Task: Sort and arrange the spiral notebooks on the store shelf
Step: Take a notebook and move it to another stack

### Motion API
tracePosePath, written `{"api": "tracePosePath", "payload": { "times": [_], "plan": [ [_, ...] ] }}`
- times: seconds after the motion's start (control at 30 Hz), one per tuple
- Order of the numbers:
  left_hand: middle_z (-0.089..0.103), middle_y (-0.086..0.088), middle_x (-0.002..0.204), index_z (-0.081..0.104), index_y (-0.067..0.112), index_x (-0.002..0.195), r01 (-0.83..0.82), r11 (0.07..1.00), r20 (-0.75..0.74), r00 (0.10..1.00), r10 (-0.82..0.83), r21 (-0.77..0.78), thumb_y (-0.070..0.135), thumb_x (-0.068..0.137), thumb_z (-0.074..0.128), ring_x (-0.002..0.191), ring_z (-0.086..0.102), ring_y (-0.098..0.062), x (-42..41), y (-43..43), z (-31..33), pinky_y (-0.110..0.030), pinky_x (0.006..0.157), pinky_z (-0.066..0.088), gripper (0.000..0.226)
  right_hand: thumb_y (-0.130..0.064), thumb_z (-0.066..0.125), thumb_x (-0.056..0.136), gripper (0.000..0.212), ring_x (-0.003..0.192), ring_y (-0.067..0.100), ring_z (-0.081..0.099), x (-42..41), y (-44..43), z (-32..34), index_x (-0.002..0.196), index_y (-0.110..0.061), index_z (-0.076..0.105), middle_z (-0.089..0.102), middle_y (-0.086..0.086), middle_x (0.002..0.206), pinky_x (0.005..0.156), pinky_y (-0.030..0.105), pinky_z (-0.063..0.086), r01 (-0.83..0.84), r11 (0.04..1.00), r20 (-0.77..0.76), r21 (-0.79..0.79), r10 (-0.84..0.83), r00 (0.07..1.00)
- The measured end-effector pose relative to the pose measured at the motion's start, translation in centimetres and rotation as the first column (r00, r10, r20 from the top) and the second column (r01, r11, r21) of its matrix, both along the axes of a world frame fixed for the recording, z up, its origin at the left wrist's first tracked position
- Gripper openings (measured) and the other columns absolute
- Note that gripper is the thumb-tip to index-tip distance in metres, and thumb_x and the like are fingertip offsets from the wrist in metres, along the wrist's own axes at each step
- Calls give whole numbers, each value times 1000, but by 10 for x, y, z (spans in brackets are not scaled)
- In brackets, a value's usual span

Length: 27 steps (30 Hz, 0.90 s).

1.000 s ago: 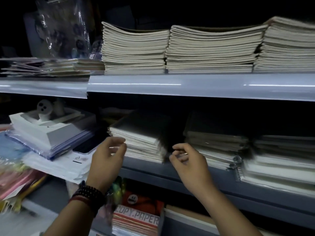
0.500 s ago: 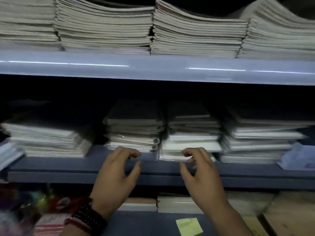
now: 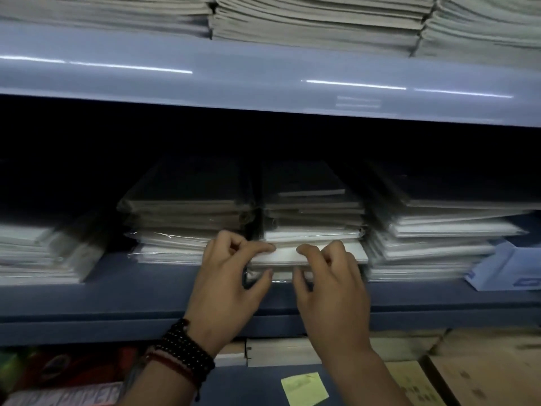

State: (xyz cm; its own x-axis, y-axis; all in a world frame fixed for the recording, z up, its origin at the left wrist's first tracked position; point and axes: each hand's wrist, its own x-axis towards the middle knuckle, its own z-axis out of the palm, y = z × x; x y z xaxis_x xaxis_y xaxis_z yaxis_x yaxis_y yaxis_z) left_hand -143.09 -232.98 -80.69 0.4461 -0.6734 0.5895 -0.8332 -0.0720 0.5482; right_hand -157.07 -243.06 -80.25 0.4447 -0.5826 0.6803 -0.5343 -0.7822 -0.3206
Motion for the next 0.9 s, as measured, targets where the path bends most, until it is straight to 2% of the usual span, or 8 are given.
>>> {"api": "tracePosePath", "payload": {
  "times": [0.13,0.4,0.57,0.7,0.77,0.8,0.83,0.9],
  "plan": [
    [33,20,105,55,54,119,-12,998,66,998,7,69,44,85,72,103,40,-3,2,-6,-3,-22,82,47,39,-23,71,87,12,77,18,48,3,-4,-4,99,-21,69,49,-5,87,50,30,41,6,998,25,-63,-5,1000],
    [31,24,105,54,56,120,-5,997,31,1000,3,72,29,83,76,105,38,-1,3,-7,-2,-25,89,47,52,-21,68,94,2,78,19,49,-10,-4,-3,93,-20,66,53,-8,84,55,33,45,-46,987,-10,-154,45,999],
    [34,20,109,54,53,123,21,996,12,1000,-22,85,14,78,79,109,38,-6,6,-5,-5,-27,92,47,65,-31,54,93,17,75,17,50,-37,13,2,92,-23,69,53,-9,81,52,27,42,-58,976,-34,-210,52,998],
    [35,17,110,54,52,126,33,996,22,999,-35,82,28,76,85,108,38,-6,7,-5,-5,-29,91,47,64,-30,62,88,13,75,14,54,-49,21,0,95,-25,72,54,-11,82,51,24,45,-107,981,-29,-163,103,994],
    [35,16,111,54,53,125,37,997,8,999,-37,68,26,77,85,109,38,-6,7,-6,-6,-30,93,47,63,-28,63,87,12,76,7,53,-55,24,0,97,-28,71,51,-15,84,56,19,44,-192,980,87,-47,195,977],
    [35,16,111,54,54,124,38,997,4,999,-38,64,24,78,85,110,38,-7,7,-6,-6,-31,94,47,62,-27,61,88,11,73,5,52,-58,26,4,96,-28,69,50,-16,84,57,16,42,-232,971,215,51,216,952],
    [35,16,111,55,54,123,38,997,3,999,-39,61,23,78,84,110,39,-8,7,-7,-6,-31,94,47,62,-26,61,89,6,68,6,52,-63,28,10,93,-29,66,51,-15,82,56,14,40,-250,955,368,158,178,913],
    [35,16,111,56,54,122,38,998,-1,999,-38,58,25,78,85,109,40,-9,6,-7,-6,-32,95,47,61,-25,66,93,12,59,11,48,-70,25,18,84,-24,58,52,-6,71,53,18,40,-237,882,611,408,-71,789]
  ]
}}
